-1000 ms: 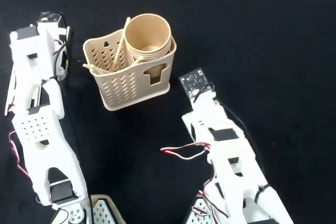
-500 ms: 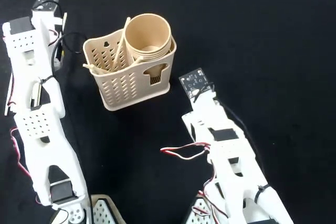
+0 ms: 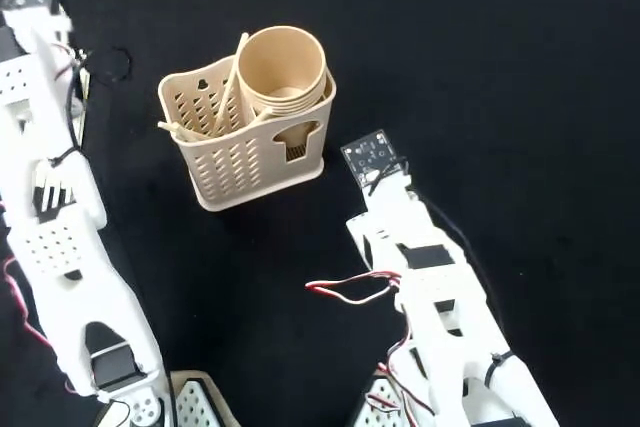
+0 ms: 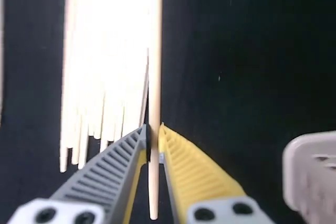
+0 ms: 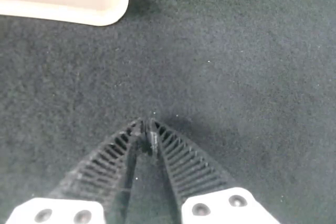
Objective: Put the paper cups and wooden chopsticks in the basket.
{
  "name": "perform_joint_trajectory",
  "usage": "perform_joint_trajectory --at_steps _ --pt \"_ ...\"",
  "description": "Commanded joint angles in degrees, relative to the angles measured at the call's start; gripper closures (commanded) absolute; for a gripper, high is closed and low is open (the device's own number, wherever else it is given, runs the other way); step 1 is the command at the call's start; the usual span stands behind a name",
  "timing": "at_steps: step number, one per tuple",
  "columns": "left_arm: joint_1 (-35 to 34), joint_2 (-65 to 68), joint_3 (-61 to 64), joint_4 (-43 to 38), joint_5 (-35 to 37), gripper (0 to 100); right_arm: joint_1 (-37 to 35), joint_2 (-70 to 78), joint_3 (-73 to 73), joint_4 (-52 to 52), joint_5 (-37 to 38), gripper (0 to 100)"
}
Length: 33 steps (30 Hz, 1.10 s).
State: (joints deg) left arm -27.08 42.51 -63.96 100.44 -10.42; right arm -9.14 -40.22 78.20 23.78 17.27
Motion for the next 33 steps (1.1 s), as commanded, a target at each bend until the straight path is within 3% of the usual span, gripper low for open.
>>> perform_joint_trajectory --at_steps 1,7,13,18,23,26,28,33 --pt "1.63 -16.26 3.21 0.53 5.63 97 -0.70 -1.71 -0.66 -0.97 0.44 98.5" --pt "7.87 -42.64 19.21 -2.11 12.13 97 -0.70 -1.71 -0.66 -0.97 0.44 98.5" --pt "13.23 -68.04 40.57 -20.04 15.65 97 -0.70 -1.71 -0.66 -0.97 0.44 98.5" --pt "19.38 -85.89 70.37 -45.63 16.09 97 -0.70 -1.71 -0.66 -0.97 0.44 98.5" --pt "23.52 -100.92 105.01 -80.88 16.09 97 -0.70 -1.71 -0.57 -0.97 0.44 98.5" --pt "26.15 -108.57 122.68 -97.41 16.00 97 -0.70 -1.71 -0.57 -0.97 0.44 98.5" --pt "27.47 -112.53 129.71 -101.45 16.09 97 -0.70 -1.71 -0.57 -0.97 0.44 98.5" --pt "29.85 -119.74 134.73 -99.60 16.09 97 -0.70 -1.71 -0.66 -1.05 0.44 98.5"
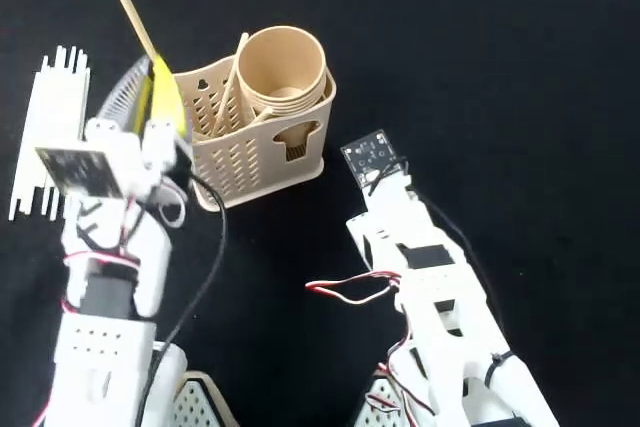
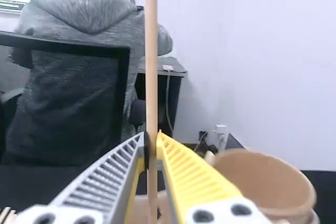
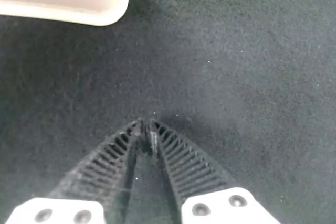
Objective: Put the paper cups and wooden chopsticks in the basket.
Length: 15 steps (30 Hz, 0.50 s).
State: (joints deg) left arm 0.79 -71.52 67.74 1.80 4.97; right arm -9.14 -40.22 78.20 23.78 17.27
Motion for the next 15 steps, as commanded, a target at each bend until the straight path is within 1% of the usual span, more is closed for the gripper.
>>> perform_joint_trajectory --at_steps 1,7,15 --pt "2.51 -6.68 3.03 0.79 0.70 97 -0.70 -1.71 -0.66 -1.05 0.44 98.5" --pt "5.76 -9.32 3.12 8.79 0.79 97 -0.70 -1.71 -0.66 -1.05 0.44 98.4" --pt "5.58 -9.14 5.76 8.97 0.70 97 -0.70 -1.71 -0.66 -1.05 0.44 98.4"
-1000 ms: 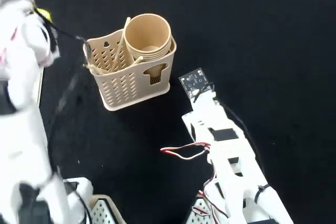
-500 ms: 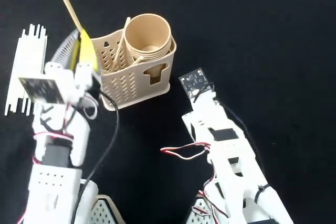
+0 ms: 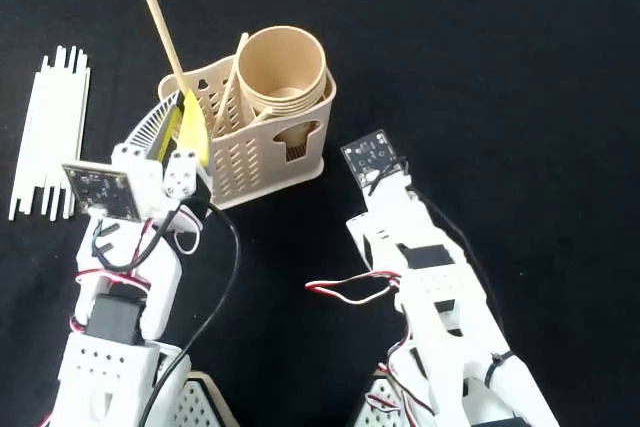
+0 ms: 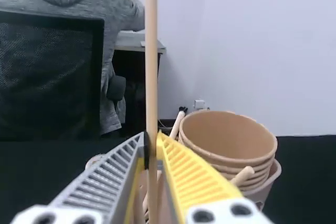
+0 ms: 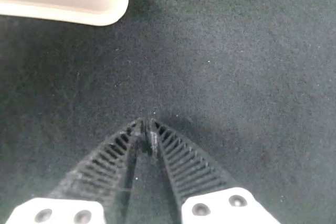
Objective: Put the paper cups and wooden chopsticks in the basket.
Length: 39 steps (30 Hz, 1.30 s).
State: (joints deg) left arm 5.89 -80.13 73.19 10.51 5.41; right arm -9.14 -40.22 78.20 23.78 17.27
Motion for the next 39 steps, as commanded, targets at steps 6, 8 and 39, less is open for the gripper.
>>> perform_joint_trajectory --at_steps 6,8,39 --pt "0.57 -0.53 1.36 0.53 0.26 97 -0.70 -1.71 -0.66 -1.05 0.44 98.4" --pt "0.57 -0.53 1.45 0.62 0.18 97 -0.70 -1.71 -0.66 -1.05 0.44 98.4" --pt "-18.24 0.00 -33.36 36.66 0.35 87 -0.70 -1.71 -0.48 -2.20 0.44 98.5"
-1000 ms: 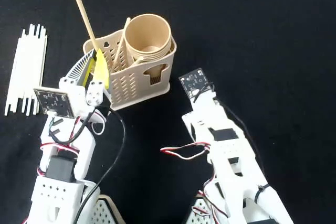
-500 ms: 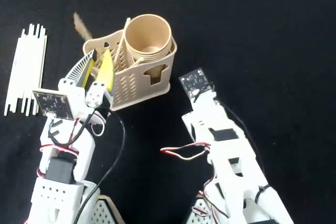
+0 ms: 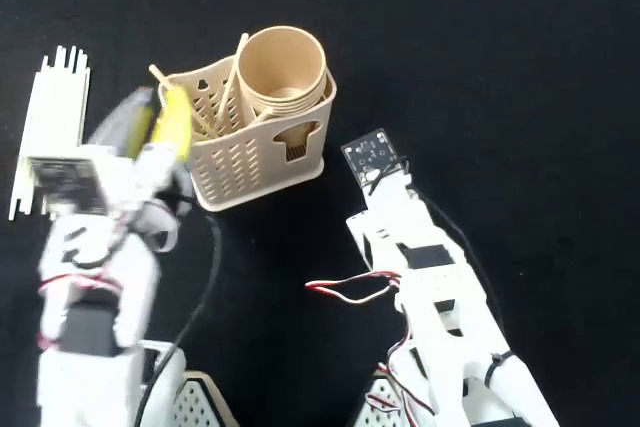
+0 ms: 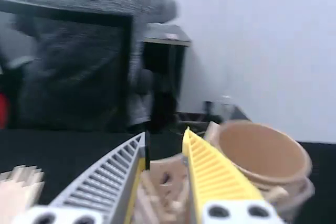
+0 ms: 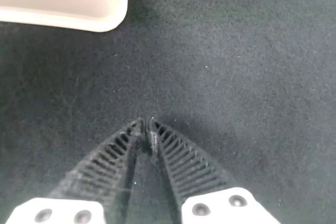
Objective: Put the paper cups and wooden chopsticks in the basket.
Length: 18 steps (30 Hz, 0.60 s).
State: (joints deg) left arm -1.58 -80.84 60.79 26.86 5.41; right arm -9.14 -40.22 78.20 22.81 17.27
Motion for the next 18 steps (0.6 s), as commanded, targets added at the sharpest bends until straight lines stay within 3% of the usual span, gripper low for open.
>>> perform_joint_trajectory --at_steps 1,4,7,12,18 --pt "-14.02 1.76 -25.54 25.32 0.09 87 -0.70 -1.71 -0.48 -1.23 0.44 98.5" --pt "-21.05 7.47 -37.23 38.42 -3.16 87 -0.70 -1.71 -0.48 -1.23 0.44 98.5" --pt "-22.55 17.32 -42.07 44.40 -9.67 87 -0.70 -1.71 -0.40 -1.23 0.44 98.5" --pt "-24.40 36.92 -43.12 45.45 -20.92 87 -0.70 -1.71 -0.40 -1.23 0.44 98.5" --pt "-33.10 58.29 -50.24 42.37 -25.93 87 -0.70 -1.71 -0.40 -1.23 0.44 98.5"
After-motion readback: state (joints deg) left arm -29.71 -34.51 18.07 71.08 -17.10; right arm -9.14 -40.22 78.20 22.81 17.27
